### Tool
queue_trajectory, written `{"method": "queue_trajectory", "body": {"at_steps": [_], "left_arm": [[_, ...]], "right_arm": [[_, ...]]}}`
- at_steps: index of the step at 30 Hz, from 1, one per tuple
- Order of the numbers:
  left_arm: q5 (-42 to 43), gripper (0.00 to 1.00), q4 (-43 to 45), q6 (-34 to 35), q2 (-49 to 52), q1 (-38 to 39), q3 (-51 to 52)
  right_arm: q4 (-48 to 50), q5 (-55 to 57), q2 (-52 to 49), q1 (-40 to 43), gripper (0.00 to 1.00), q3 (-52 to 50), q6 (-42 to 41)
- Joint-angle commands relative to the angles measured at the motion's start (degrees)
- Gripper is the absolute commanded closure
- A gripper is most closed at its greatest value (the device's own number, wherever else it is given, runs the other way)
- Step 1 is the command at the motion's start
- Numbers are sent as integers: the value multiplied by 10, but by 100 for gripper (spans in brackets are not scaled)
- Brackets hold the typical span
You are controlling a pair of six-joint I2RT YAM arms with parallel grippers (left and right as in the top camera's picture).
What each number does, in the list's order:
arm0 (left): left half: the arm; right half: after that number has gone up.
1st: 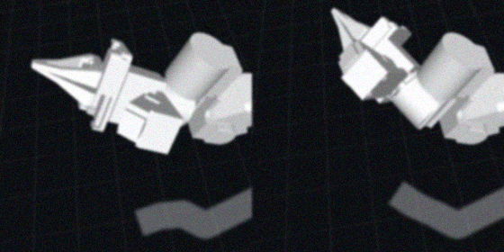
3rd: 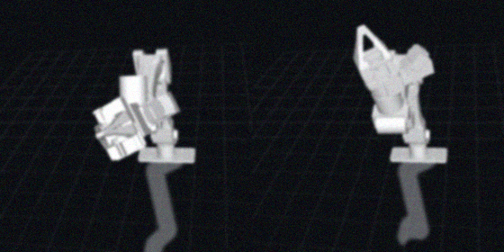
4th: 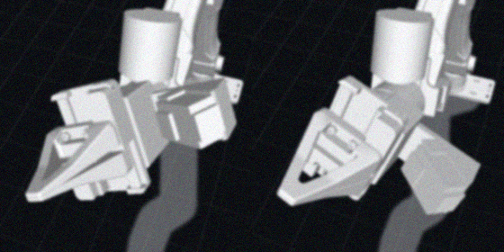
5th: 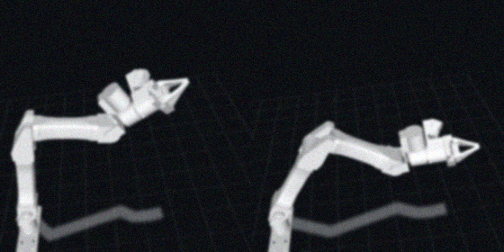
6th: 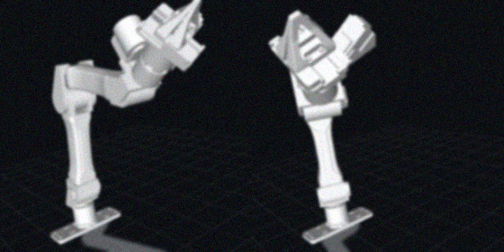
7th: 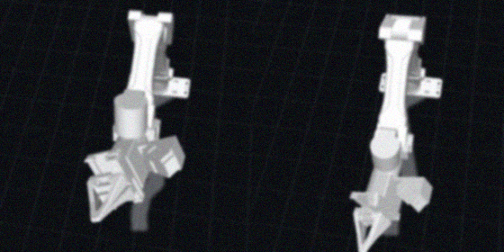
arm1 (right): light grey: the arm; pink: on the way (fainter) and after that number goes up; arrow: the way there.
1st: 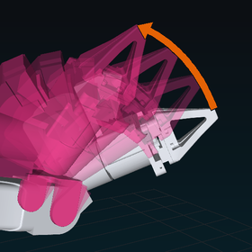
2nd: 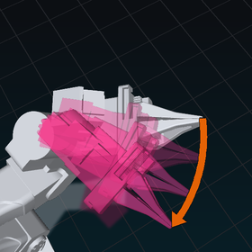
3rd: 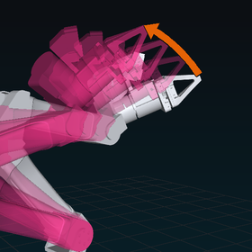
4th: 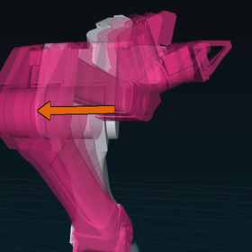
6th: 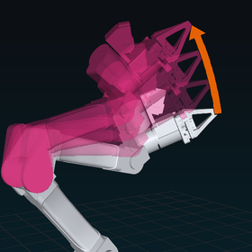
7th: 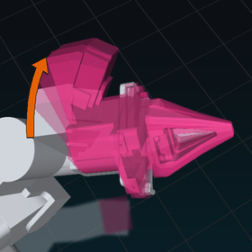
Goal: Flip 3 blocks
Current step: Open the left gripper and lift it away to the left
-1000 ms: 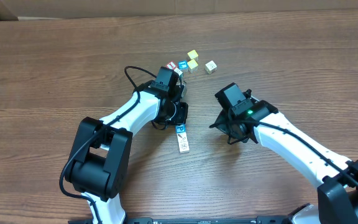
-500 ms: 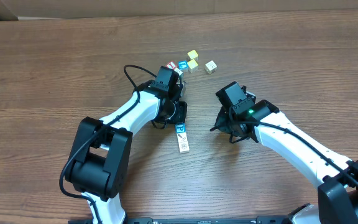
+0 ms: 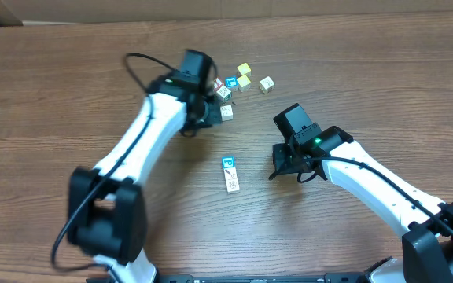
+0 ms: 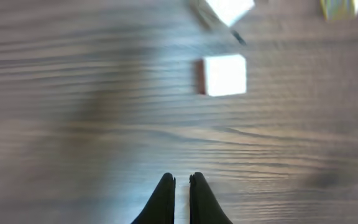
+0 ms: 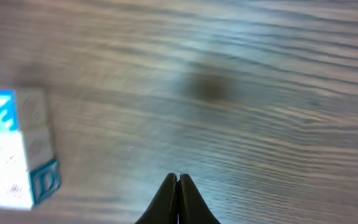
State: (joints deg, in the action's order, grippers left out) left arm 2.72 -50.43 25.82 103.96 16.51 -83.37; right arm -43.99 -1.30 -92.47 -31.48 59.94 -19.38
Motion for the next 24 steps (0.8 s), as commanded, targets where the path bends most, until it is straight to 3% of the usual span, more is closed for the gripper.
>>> {"method": "queue_trajectory", "body": {"at_steps": [1, 5, 6, 7, 10, 11, 12, 24], "left_arm": [[-48, 96, -24, 45, -80, -36, -19], [-49, 96, -67, 44, -152, -90, -19], [-49, 93, -85, 39, -174, -115, -19], [-49, 84, -95, 38, -185, -130, -19], [-48, 39, -124, 38, -202, -172, -19], [-48, 13, -133, 38, -202, -183, -19], [-48, 0, -143, 38, -202, -191, -19], [-48, 0, -156, 38, -189, -202, -19]], "right_arm": [[4, -58, 13, 4, 86, 12, 75], [16, 9, 13, 8, 80, 12, 75], [25, 40, 13, 12, 71, 12, 75], [32, 63, 13, 16, 58, 12, 75], [54, 129, 13, 30, 7, 12, 75], [61, 146, 13, 35, 0, 12, 75], [64, 155, 13, 39, 0, 12, 75], [64, 158, 13, 48, 0, 12, 75]]}}
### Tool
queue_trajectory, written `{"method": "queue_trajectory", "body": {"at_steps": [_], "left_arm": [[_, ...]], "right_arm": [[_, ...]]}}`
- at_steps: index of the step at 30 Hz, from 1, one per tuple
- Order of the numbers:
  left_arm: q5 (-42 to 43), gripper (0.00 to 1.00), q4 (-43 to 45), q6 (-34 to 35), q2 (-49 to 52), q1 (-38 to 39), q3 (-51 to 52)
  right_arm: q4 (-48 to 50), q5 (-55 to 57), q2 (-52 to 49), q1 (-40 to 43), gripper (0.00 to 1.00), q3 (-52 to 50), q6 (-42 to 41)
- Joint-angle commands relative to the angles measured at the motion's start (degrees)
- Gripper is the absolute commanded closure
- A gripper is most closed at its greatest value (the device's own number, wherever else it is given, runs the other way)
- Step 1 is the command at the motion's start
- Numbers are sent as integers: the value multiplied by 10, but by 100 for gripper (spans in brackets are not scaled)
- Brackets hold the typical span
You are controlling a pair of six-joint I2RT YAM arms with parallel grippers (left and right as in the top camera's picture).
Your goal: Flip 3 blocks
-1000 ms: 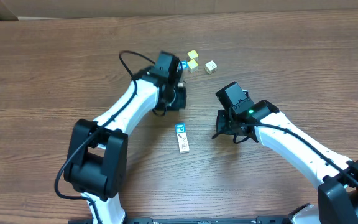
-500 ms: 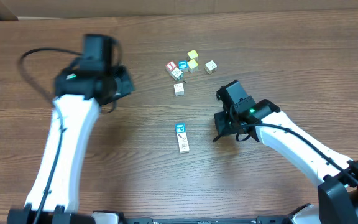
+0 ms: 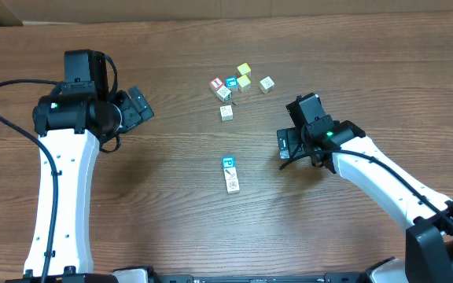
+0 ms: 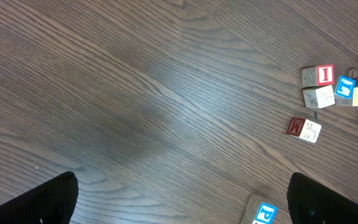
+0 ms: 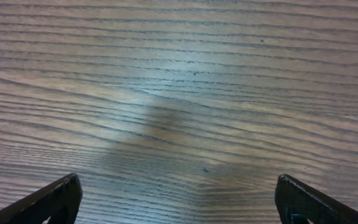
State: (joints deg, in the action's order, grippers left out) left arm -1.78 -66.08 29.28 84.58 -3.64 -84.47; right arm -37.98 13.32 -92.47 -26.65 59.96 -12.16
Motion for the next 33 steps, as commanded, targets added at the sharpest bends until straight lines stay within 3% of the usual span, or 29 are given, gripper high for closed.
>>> {"method": "queue_trajectory", "body": {"at_steps": [1, 20, 26, 33], "left_arm": [[-3, 0, 0, 3, 5, -1, -8], [-3, 0, 0, 3, 4, -1, -8], [-3, 0, 0, 3, 5, -1, -8], [-3, 0, 0, 3, 4, -1, -8]], "right_arm": [[4, 12, 13, 0, 0, 12, 2], [3, 10, 26, 0, 0, 6, 2], [-5, 12, 155, 1, 0, 0, 3], [-14, 24, 378, 24, 0, 0, 3]]}}
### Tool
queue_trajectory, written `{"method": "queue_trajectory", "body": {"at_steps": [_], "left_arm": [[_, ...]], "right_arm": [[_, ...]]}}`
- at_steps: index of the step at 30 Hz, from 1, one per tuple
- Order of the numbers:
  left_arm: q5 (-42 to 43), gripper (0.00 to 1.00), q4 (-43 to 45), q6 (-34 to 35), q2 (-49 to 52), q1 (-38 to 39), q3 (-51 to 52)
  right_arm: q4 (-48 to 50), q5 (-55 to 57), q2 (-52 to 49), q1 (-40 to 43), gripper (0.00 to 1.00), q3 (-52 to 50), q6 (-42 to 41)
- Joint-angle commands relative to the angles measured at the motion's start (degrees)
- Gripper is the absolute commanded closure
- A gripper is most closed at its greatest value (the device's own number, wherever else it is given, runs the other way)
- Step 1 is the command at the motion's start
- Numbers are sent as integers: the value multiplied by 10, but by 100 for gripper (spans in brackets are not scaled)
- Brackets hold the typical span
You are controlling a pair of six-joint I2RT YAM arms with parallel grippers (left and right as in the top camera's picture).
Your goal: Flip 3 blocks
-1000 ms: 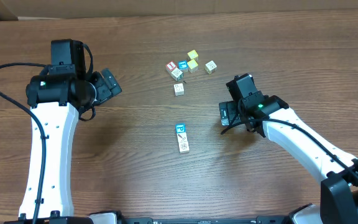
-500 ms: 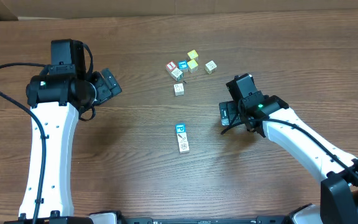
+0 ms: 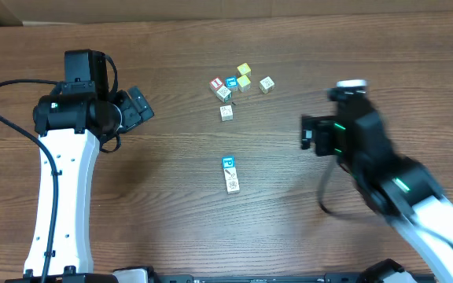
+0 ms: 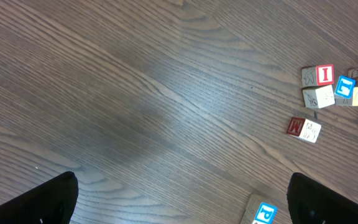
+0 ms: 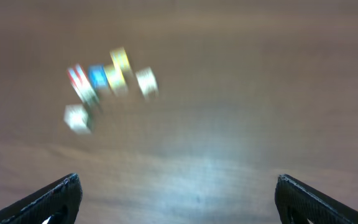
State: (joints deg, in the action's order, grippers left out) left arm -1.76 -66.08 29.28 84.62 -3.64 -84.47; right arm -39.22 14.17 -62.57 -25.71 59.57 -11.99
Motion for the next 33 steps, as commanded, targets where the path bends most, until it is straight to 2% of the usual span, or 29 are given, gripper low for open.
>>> {"method": "queue_trajectory", "body": {"at_steps": [1, 9, 16, 22, 27, 33], "left_arm": [[-3, 0, 0, 3, 4, -1, -8], [-3, 0, 0, 3, 4, -1, -8], [-3, 0, 0, 3, 4, -1, -8], [-3, 0, 0, 3, 4, -1, -8], [-3, 0, 0, 3, 4, -1, -8], [-3, 0, 0, 3, 4, -1, -8]], "right_arm": [[-1, 23, 113, 22, 0, 3, 3], [-1, -15, 327, 125, 0, 3, 3], [0, -78, 452, 195, 0, -16, 2], [33, -83, 542, 219, 0, -92, 1], [129, -85, 608, 232, 0, -191, 0], [359, -94, 623, 232, 0, -313, 0]]}}
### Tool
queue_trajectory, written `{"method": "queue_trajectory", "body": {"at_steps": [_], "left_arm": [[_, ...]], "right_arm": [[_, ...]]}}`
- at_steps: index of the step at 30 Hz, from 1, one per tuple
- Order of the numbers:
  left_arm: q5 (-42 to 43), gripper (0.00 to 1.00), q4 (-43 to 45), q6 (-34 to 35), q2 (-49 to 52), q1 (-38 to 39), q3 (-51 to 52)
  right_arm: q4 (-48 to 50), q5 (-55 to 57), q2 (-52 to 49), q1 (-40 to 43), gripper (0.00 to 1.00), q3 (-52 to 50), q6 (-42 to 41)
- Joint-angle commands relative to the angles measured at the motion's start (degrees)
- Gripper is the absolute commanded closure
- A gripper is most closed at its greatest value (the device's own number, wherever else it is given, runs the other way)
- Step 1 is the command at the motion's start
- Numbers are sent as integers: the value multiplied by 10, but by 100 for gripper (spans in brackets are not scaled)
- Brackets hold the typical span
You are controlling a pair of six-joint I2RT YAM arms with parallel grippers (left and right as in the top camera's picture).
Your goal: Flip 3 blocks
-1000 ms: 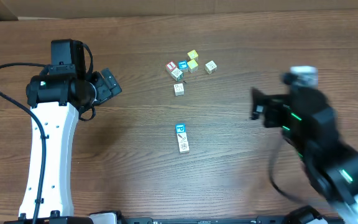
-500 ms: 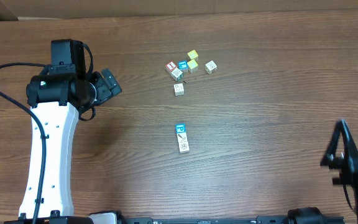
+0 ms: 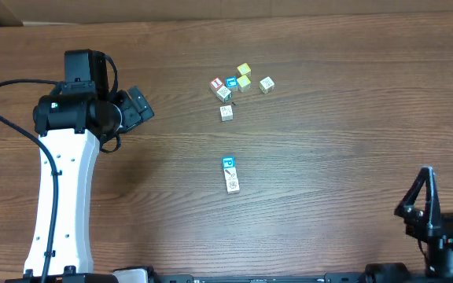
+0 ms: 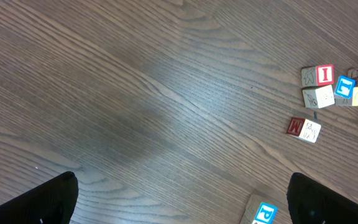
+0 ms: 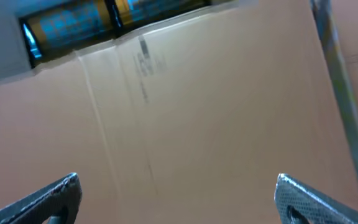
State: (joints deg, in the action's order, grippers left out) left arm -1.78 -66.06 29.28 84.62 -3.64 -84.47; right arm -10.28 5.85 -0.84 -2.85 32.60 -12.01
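Several small lettered blocks (image 3: 238,81) huddle at the table's far middle, with a single block (image 3: 226,112) just in front of them. Two blocks lie end to end (image 3: 230,174) at mid-table. My left gripper (image 3: 136,104) hangs open at the left, well away from them. Its wrist view shows the red I block (image 4: 325,74), the M block (image 4: 304,129) and a blue-lettered block (image 4: 263,213) between wide-spread fingers (image 4: 48,202). My right gripper (image 3: 448,206) is open at the near right corner, empty, facing away from the table.
A wooden table (image 3: 329,157) fills the overhead view. A brown cardboard wall (image 5: 197,106) fills the right wrist view. A black cable (image 3: 6,86) loops off the left arm at the table's left side.
My right arm has gone from mid-right of the table to the near right corner. Its camera now sees cardboard instead of the blocks. The left arm and the blocks are unchanged.
At first my left gripper was shut beside the single block by the cluster, and my right was shut next to the two-block row. Then both stood open, the left drawn back to the table's left. The right then stood farther right, and now at the corner.
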Motion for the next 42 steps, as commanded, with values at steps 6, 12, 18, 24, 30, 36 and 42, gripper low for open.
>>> {"method": "queue_trajectory", "body": {"at_steps": [6, 12, 18, 24, 30, 36, 42], "left_arm": [[-3, 0, 0, 3, 4, -1, -8], [-3, 0, 0, 3, 4, -1, -8], [-3, 0, 0, 3, 4, -1, -8], [-3, 0, 0, 3, 4, -1, -8], [-3, 0, 0, 3, 4, -1, -8], [-3, 0, 0, 3, 4, -1, -8], [-3, 0, 0, 3, 4, -1, -8]], "right_arm": [[328, -17, 6, 3, 0, -150, 0], [475, -26, 6, 3, 0, -246, 0], [480, -26, 6, 3, 0, -308, 0], [404, -41, 6, 3, 0, -322, 1], [232, -63, 6, 3, 0, -322, 1], [84, -101, 6, 3, 0, -322, 75], [59, -105, 6, 3, 0, -322, 134]]}}
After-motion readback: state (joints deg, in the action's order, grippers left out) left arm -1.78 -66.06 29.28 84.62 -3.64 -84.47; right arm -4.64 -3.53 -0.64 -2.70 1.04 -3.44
